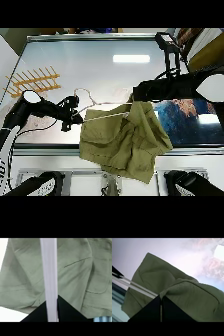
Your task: Fold the clothes and pants, and hang the long-sleeved shirts on hangers.
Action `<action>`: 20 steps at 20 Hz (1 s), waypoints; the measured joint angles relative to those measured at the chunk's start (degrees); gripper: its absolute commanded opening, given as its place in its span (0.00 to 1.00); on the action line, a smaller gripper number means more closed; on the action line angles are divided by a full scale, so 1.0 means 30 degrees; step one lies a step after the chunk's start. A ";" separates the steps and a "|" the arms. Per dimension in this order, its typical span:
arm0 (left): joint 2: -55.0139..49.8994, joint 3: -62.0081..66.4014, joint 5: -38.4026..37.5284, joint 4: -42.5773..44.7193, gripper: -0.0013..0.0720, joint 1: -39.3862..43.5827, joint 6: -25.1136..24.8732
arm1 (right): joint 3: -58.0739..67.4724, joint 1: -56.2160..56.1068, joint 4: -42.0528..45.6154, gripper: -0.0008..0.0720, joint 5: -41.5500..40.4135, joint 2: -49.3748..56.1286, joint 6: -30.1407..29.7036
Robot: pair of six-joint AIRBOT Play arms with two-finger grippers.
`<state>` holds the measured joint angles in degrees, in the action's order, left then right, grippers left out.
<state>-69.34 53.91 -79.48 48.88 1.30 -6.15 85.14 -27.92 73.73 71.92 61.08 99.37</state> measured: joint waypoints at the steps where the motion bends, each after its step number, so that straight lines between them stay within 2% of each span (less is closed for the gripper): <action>1: 0.0000 0.0000 0.0007 -0.0066 0.04 0.0000 -0.0066 | 0.0007 -0.0233 -0.0284 0.03 -0.0168 0.0000 -0.0073; 20: 0.0000 0.0000 -0.0007 -0.0233 0.04 0.0000 -0.0146 | 0.0066 -0.5107 -0.1880 0.03 -0.4721 0.2171 -0.0131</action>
<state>-69.34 53.91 -79.50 48.18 1.30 -6.59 85.34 -43.24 68.10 57.76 67.59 98.98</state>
